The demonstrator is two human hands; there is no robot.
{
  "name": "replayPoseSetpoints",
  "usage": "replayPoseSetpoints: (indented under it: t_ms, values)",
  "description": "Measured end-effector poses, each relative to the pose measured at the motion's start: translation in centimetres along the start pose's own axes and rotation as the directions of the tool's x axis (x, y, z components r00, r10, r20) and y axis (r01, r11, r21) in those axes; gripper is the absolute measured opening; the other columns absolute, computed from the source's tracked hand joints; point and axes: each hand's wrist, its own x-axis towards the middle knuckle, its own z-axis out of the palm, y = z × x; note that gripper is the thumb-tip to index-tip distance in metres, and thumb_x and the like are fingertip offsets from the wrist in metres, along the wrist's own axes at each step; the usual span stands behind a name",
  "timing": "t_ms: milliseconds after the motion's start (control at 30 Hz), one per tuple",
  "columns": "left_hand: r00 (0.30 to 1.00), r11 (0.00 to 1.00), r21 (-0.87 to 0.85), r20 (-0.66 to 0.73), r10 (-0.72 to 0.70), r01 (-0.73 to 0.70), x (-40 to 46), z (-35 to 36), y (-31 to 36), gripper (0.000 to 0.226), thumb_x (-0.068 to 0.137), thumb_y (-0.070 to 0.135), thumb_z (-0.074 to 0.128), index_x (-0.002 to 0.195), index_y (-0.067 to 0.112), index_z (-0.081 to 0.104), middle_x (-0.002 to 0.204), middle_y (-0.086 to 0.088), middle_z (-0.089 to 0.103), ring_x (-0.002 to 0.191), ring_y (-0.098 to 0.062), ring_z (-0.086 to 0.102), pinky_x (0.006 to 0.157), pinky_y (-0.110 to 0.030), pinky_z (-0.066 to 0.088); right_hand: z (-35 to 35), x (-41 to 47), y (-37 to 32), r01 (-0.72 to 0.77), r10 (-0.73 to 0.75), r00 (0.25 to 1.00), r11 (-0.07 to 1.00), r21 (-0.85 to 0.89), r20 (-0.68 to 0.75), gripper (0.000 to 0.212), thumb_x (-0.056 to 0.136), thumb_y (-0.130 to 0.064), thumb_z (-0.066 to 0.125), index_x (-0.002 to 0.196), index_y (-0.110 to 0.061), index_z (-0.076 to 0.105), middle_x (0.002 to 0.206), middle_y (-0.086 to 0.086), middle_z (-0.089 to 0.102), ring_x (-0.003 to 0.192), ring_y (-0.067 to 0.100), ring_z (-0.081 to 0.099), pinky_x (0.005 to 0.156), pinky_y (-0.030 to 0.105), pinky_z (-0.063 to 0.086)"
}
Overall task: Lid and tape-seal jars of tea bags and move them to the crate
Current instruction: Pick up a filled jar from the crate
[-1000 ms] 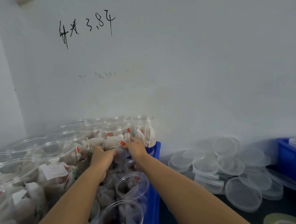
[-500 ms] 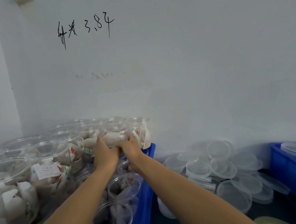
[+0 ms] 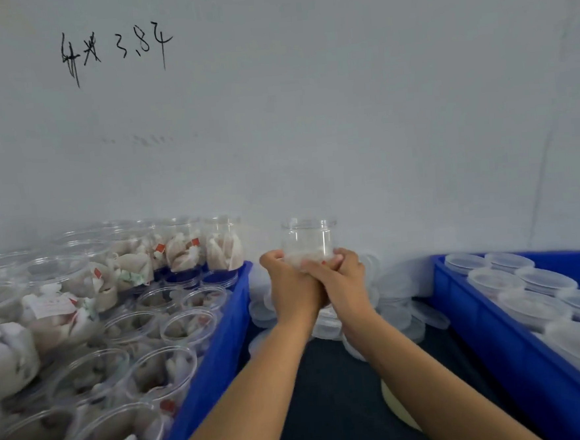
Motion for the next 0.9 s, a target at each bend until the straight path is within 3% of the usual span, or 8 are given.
replayPoseSetpoints:
  t_ms: [133, 267, 333, 467, 600, 700, 833, 900]
  values:
    - [0.995, 0.996, -0.017, 0.029, -0.091, 0.091, -4.3, 1.4, -4.5, 0.037, 0.093, 0.0, 0.052, 0.111, 0.024, 0.031, 0.098, -0.005, 0.054, 0.075, -0.011, 0.052, 0.07, -0.027, 0.042, -3.8, -3.3, 4.0, -0.04, 0.041, 0.999, 0.999, -0.013, 0.02, 0.067, 0.081, -0.016, 0.076, 0.134, -0.011, 0.036, 0.128, 0.008, 0.035, 0.117, 0.024, 0.05, 0.09, 0.035, 0.052]
    - [0.978, 0.981, -0.038, 0.099, -0.184, 0.188, -8.0, 0.4, -7.6, 0.065, 0.075, 0.023, 0.08, 0.112, 0.024, 0.028, 0.102, -0.009, 0.058, 0.081, -0.021, 0.063, 0.064, -0.032, 0.053, -5.2, -6.2, 8.2, -0.087, 0.088, 0.992, 0.996, -0.013, 0.091, 0.06, 0.08, -0.01, 0.075, 0.127, -0.016, 0.038, 0.125, 0.004, 0.035, 0.11, 0.017, 0.051, 0.072, 0.018, 0.05]
    - [0.974, 0.979, -0.003, 0.1, -0.202, 0.203, -9.0, -0.2, -8.8, 0.075, 0.07, 0.023, 0.086, 0.115, 0.024, 0.026, 0.101, -0.005, 0.057, 0.082, -0.019, 0.064, 0.061, -0.027, 0.05, -5.3, -7.3, 9.6, -0.111, 0.112, 0.986, 0.994, -0.015, 0.125, 0.062, 0.078, -0.006, 0.077, 0.126, -0.013, 0.039, 0.125, 0.007, 0.038, 0.108, 0.014, 0.052, 0.076, 0.019, 0.053]
    - [0.978, 0.982, 0.03, 0.094, -0.188, 0.186, -9.8, -1.0, -10.7, 0.086, 0.06, 0.025, 0.092, 0.117, 0.024, 0.028, 0.103, 0.003, 0.054, 0.086, -0.013, 0.061, 0.062, -0.023, 0.045, -5.0, -8.9, 11.6, -0.134, 0.129, 0.981, 0.991, 0.025, 0.146, 0.067, 0.076, 0.0, 0.079, 0.129, -0.01, 0.038, 0.131, 0.019, 0.044, 0.121, 0.028, 0.051, 0.104, 0.046, 0.045]
    - [0.986, 0.991, 0.013, 0.092, -0.137, 0.136, -10.0, -1.2, -11.8, 0.085, 0.057, 0.02, 0.093, 0.113, 0.025, 0.028, 0.1, 0.01, 0.049, 0.085, -0.005, 0.057, 0.058, -0.013, 0.042, -4.9, -10.0, 12.0, -0.128, 0.117, 0.98, 0.99, 0.061, 0.158, 0.072, 0.078, -0.004, 0.078, 0.135, -0.013, 0.034, 0.135, 0.012, 0.042, 0.127, 0.023, 0.047, 0.109, 0.043, 0.041]
    - [0.992, 0.996, -0.013, 0.094, -0.088, 0.089, -10.1, -1.0, -12.5, 0.085, 0.054, 0.014, 0.094, 0.111, 0.024, 0.031, 0.099, 0.013, 0.048, 0.082, 0.0, 0.056, 0.053, -0.008, 0.046, -5.0, -10.5, 12.4, -0.118, 0.098, 0.982, 0.985, 0.127, 0.159, 0.065, 0.08, -0.007, 0.077, 0.132, -0.012, 0.039, 0.131, 0.01, 0.047, 0.121, 0.02, 0.054, 0.099, 0.032, 0.048]
    - [0.99, 0.994, -0.085, 0.129, -0.06, 0.071, -10.1, -0.7, -13.3, 0.083, 0.05, 0.01, 0.095, 0.102, 0.03, 0.034, 0.108, 0.009, 0.049, 0.091, -0.007, 0.06, 0.064, -0.019, 0.053, -5.1, -9.0, 12.2, -0.171, 0.184, 0.983, 0.944, 0.281, -0.022, 0.014, 0.097, 0.001, 0.05, 0.108, -0.004, 0.055, 0.1, 0.012, 0.06, 0.082, 0.014, 0.064, 0.062, 0.013, 0.05]
    - [0.987, 0.995, -0.087, 0.157, -0.044, 0.058, -10.1, -0.7, -13.5, 0.086, 0.049, 0.006, 0.095, 0.102, 0.031, 0.032, 0.111, 0.011, 0.047, 0.094, -0.004, 0.057, 0.069, -0.017, 0.05, -5.8, -7.0, 12.5, -0.148, 0.193, 0.961, 0.963, 0.223, -0.197, 0.014, 0.099, 0.0, 0.043, 0.102, -0.004, 0.056, 0.096, 0.015, 0.06, 0.082, 0.021, 0.061, 0.068, 0.024, 0.051]
